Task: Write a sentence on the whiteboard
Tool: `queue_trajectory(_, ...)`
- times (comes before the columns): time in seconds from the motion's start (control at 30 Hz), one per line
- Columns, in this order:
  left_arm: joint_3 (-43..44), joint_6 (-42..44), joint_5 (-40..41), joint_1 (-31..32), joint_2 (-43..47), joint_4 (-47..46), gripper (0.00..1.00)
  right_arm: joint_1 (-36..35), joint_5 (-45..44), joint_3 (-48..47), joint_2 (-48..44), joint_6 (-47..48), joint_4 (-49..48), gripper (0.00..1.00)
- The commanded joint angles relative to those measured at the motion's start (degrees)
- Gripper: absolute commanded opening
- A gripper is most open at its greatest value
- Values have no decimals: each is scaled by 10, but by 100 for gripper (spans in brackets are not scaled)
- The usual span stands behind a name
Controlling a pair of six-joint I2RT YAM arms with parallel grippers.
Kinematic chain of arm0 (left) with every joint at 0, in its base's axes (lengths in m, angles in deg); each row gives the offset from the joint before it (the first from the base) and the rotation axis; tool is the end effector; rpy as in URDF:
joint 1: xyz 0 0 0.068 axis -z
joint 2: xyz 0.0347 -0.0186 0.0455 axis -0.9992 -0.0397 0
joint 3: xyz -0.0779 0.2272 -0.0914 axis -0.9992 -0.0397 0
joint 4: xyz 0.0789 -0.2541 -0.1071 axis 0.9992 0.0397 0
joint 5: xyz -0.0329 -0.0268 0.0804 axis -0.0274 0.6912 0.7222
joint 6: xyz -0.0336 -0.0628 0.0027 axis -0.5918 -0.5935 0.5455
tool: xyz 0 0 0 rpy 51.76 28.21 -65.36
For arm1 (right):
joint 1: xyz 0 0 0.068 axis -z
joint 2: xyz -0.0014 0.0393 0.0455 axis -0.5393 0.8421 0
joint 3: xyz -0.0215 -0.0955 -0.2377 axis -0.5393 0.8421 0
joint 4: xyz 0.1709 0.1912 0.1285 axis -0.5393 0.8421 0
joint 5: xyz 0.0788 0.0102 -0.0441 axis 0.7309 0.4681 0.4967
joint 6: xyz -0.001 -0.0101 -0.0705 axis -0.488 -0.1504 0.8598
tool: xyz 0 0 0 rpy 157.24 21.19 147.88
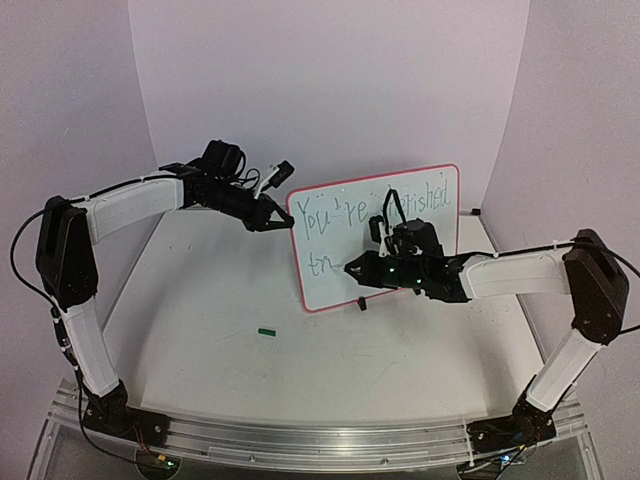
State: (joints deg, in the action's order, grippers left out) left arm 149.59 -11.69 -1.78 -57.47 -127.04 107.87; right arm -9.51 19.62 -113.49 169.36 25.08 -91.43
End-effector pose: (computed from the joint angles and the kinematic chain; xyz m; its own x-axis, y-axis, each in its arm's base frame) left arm 0.3725 -0.2607 0.2728 -0.3706 0.4236 -0.8266 0.9121 0.3337 -0.2379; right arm 0.2951 0.2832 0.1728 -0.6945 0.0959 -0.7131 -0.4945 0.6564 0.5698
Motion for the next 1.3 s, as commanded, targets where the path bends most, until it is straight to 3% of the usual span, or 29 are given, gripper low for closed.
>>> queue_trajectory(0.0,-7,13,24,-1,20,18,0,2,-32,-4,-4,-1,7,0)
queue_trajectory(0.93,-6,12,24,-1,22,18,0,6,-48,-41,-45,7,12,0)
queue_trajectory(1.27,-6,12,24,-1,21,19,0,6,-27,-28,-17,0,10,0)
